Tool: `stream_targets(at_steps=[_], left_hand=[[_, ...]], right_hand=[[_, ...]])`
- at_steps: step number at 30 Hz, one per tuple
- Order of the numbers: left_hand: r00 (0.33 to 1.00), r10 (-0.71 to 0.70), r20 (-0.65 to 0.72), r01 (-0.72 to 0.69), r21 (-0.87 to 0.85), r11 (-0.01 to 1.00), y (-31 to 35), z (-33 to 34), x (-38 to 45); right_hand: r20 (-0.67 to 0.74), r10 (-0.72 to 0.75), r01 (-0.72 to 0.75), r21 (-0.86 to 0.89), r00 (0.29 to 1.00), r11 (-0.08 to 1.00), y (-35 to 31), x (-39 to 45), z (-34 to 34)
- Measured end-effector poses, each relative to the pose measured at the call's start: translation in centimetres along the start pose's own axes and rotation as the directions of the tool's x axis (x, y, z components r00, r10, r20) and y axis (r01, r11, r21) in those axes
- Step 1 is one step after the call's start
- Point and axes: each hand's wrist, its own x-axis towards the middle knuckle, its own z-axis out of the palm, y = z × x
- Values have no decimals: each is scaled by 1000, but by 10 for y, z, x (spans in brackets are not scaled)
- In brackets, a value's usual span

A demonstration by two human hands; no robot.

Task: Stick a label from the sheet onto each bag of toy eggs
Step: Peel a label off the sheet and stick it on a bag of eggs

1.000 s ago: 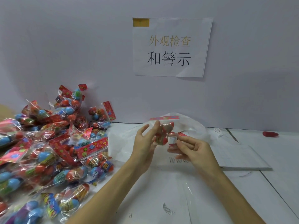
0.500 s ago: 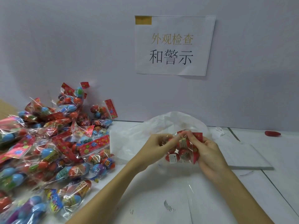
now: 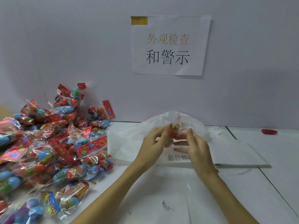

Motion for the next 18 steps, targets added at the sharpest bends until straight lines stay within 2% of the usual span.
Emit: stream_targets(at_steps=[1, 3, 5, 8, 10, 11, 12, 14, 16, 18], left_hand=[[1000, 10, 19, -10, 7, 1000, 1, 1, -1], [999, 32, 43, -33, 24, 999, -1, -1, 0], [990, 134, 51, -140, 130, 982, -7, -6, 3], [939, 331, 96, -344, 297, 891, -13, -6, 2], [941, 339, 14, -324, 330, 886, -13, -3, 3], [963, 265, -58, -239, 281, 930, -10, -2, 3], [988, 107, -114, -87, 169, 982, -5, -2, 4], [973, -216, -79, 207, -118, 971, 0, -9, 8], [944, -328, 32, 322, -300, 898, -3, -17, 12], [942, -336, 9, 312, -394, 865, -6, -22, 12]], right_hand=[[53, 69, -72, 69, 996, 995, -1, 1, 1], [74, 128, -137, 150, 989, 979, -1, 4, 0], [21, 124, -126, 165, 992, 978, 0, 4, -2], [-15, 101, -97, 154, 995, 983, 3, 3, -2], [18, 107, -109, 160, 994, 981, 3, 4, -3], [51, 113, -120, 161, 992, 980, 3, 4, -5], [80, 118, -129, 152, 990, 980, 2, 4, -5], [106, 118, -130, 112, 987, 985, 0, 4, -5], [130, 120, -133, 95, 984, 987, -2, 1, -3], [182, 133, -151, 87, 974, 985, -3, 0, -1]])
